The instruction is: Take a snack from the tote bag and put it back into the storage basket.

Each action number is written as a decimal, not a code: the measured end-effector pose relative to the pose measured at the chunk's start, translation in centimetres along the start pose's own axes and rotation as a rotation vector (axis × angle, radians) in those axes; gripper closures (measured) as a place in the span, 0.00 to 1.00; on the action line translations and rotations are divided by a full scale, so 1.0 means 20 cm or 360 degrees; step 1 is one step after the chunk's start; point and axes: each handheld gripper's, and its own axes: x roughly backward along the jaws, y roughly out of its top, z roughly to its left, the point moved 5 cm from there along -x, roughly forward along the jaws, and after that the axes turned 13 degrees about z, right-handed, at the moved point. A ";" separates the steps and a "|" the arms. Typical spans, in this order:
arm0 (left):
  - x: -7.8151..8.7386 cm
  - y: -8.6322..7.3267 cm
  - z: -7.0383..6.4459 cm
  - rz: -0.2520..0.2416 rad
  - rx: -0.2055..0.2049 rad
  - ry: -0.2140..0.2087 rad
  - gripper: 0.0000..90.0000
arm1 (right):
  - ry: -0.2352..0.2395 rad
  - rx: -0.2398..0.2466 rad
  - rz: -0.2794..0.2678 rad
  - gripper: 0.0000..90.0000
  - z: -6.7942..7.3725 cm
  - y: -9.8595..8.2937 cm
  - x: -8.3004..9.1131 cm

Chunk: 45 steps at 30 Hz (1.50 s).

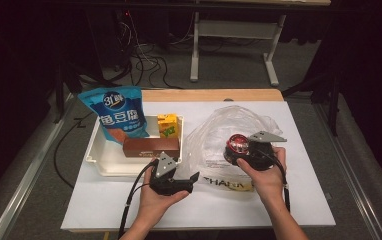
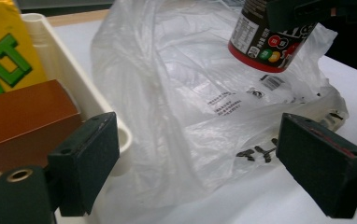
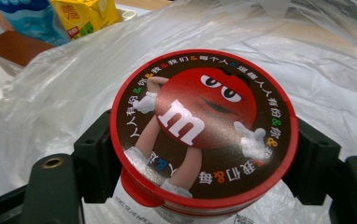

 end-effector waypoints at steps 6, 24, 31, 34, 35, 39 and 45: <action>-0.05 0.01 -0.06 -0.0008 -0.0026 0.0001 0.16 | 0.0019 0.0018 -0.0003 0.29 0.04 0.01 0.03; -0.10 0.09 -0.22 -0.0081 -0.0165 0.0020 0.17 | 0.0083 0.0047 -0.0004 0.29 0.15 0.03 0.06; -0.09 0.10 -0.27 -0.0107 -0.0164 0.0030 0.17 | 0.0095 0.0053 0.0001 0.29 0.17 0.03 0.07; -0.06 0.10 -0.26 -0.0111 -0.0171 0.0046 0.17 | 0.0095 0.0058 -0.0001 0.29 0.17 0.03 0.08; -0.04 0.10 -0.25 -0.0109 -0.0168 0.0052 0.17 | 0.0096 0.0059 -0.0003 0.29 0.17 0.03 0.09; 0.00 0.09 -0.22 -0.0134 -0.0153 0.0045 0.17 | 0.0094 0.0057 0.0002 0.29 0.16 0.03 0.09; -0.05 0.09 -0.22 -0.0115 -0.0179 0.0051 0.17 | 0.0110 0.0044 -0.0004 0.29 0.18 0.04 0.10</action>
